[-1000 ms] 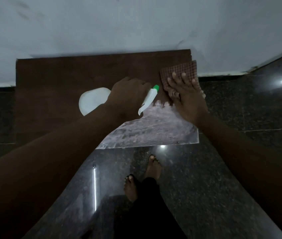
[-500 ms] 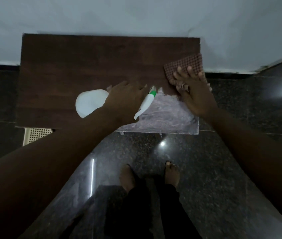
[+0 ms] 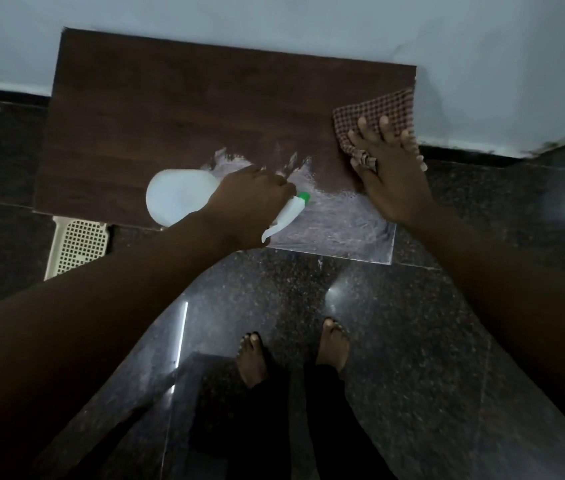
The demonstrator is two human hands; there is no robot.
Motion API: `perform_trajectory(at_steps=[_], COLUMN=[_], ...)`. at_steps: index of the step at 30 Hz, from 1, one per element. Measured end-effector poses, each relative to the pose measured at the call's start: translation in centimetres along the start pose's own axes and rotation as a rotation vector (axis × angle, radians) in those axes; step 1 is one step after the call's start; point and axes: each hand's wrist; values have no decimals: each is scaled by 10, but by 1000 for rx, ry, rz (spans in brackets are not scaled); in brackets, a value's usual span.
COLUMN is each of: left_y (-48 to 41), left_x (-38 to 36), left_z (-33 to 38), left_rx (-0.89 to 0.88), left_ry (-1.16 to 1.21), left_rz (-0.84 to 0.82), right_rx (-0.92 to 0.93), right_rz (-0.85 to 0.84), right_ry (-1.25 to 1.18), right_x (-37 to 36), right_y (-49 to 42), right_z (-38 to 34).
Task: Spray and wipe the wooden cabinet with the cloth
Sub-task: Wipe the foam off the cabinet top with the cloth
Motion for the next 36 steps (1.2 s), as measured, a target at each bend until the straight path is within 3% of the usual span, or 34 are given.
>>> perform_trajectory(at_steps=[10, 17, 25, 36], left_y=[9, 16, 24, 39], left_x=[-9, -15, -10, -12], left_z=[-2, -1, -1, -1], left_rx=[-15, -42, -53, -29], left_ry=[14, 10, -4, -1], left_rz=[55, 34, 26, 46], right_rx=[187, -3, 86, -42], right_rz=[-193, -30, -149, -74], right_ry=[109, 41, 17, 36], right_x=[-21, -10, -20, -26], right_y=[65, 20, 84, 51], right_z=[-33, -13, -44, -59])
Point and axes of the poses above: each hand's wrist, its own y-axis away from the middle knuckle, its own x-axis out of the back of the hand, z = x × y, and after that the axes turned 10 degrees about x, right-handed
